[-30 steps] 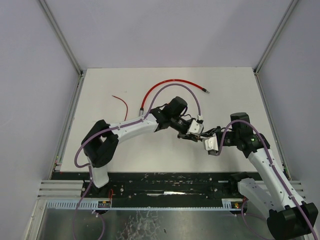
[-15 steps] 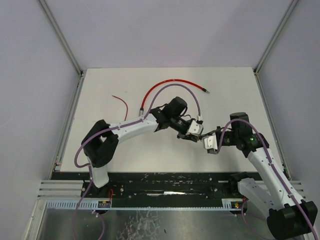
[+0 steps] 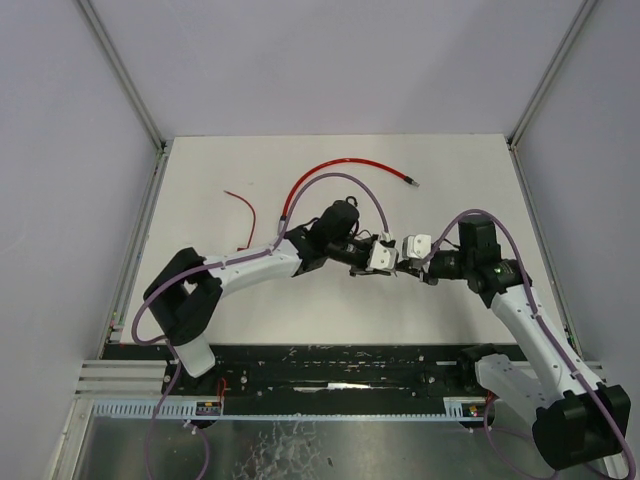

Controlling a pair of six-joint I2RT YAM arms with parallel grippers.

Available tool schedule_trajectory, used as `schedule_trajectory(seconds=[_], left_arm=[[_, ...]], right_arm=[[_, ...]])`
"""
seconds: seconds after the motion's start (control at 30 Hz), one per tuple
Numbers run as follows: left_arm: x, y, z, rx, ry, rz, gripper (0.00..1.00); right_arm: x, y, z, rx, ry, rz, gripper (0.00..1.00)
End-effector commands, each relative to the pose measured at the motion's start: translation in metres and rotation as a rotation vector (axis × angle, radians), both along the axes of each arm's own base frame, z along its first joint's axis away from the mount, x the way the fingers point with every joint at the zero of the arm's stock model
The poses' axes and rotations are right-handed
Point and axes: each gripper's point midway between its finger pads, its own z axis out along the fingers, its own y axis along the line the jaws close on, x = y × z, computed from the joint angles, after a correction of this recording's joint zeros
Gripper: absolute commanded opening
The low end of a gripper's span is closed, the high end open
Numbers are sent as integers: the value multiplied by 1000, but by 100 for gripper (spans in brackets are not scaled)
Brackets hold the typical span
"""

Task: Lock with the key
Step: Lock the lock.

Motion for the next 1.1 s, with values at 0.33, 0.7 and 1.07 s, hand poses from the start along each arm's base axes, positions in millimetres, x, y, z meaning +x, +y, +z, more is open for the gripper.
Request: schedule_trajectory(seconds=[0.33, 0.7, 1.07], left_arm=[[17, 8, 76, -261, 91, 2, 0], [40, 69, 222, -865, 635, 247, 0], [45, 81, 241, -1006, 967, 247, 0]], right_arm=[[11, -17, 68, 129, 21, -196, 51], [14, 19, 102, 413, 244, -74, 70], [14, 33, 168, 762, 191, 24, 69]])
